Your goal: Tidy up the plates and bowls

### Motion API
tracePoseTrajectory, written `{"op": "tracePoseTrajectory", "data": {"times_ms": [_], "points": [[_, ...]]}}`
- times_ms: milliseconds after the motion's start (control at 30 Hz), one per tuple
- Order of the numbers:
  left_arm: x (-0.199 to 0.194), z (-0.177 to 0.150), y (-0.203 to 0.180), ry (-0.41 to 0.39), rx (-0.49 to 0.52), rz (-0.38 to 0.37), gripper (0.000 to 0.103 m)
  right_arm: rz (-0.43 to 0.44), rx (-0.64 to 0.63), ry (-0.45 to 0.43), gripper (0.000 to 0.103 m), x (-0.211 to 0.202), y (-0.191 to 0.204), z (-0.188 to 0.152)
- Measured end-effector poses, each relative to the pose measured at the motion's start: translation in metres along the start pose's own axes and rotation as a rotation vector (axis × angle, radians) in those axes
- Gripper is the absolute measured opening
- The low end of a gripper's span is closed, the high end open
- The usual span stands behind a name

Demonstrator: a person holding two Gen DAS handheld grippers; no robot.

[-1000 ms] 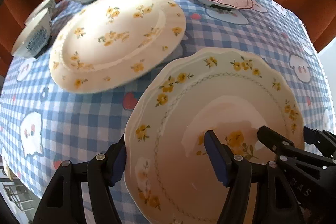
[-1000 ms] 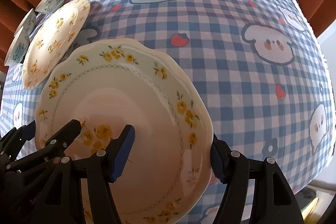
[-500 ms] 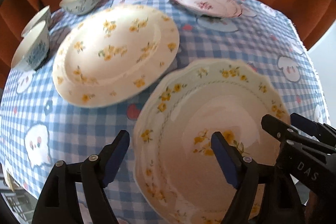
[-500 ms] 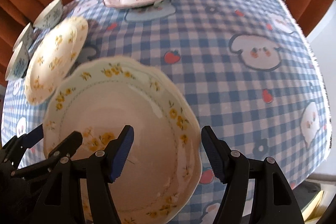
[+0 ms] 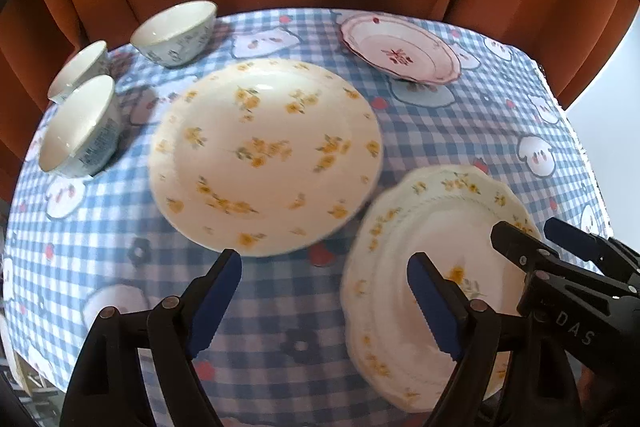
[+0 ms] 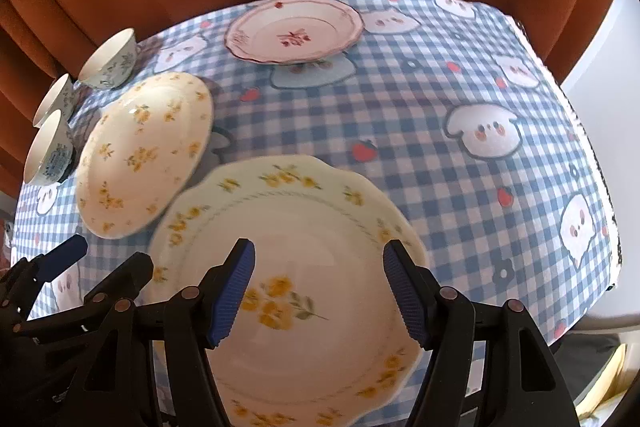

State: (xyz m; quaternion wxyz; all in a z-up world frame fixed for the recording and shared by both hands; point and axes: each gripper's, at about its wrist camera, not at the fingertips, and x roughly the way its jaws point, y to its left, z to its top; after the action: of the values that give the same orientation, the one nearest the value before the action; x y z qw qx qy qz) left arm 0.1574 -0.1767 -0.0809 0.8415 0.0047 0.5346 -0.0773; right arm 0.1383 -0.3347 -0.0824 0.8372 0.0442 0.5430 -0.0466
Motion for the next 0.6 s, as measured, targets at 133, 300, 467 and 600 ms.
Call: {"op": "tracePoseTrajectory", "data": {"times_ms": [133,300,467,600], "points": [[-0.008,0.006,0.020,-0.028,0.002,0.014,0.086,0.000,-0.027,-0.027,0.070,-0.004,0.023,0.006],[-0.011,0.020,0.043,-0.051,0.010,0.035,0.086,0.019,-0.044,-0.044,0.071,-0.004,0.048,0.020],[-0.003,0.036,0.064,-0.049,0.003,0.060,0.087,0.036,-0.045,-0.053,0.071,0.005,0.068,0.039],[0.006,0.054,0.079,-0.070,-0.021,0.087,0.087,0.037,-0.033,-0.062,0.073,0.018,0.083,0.060]]}}
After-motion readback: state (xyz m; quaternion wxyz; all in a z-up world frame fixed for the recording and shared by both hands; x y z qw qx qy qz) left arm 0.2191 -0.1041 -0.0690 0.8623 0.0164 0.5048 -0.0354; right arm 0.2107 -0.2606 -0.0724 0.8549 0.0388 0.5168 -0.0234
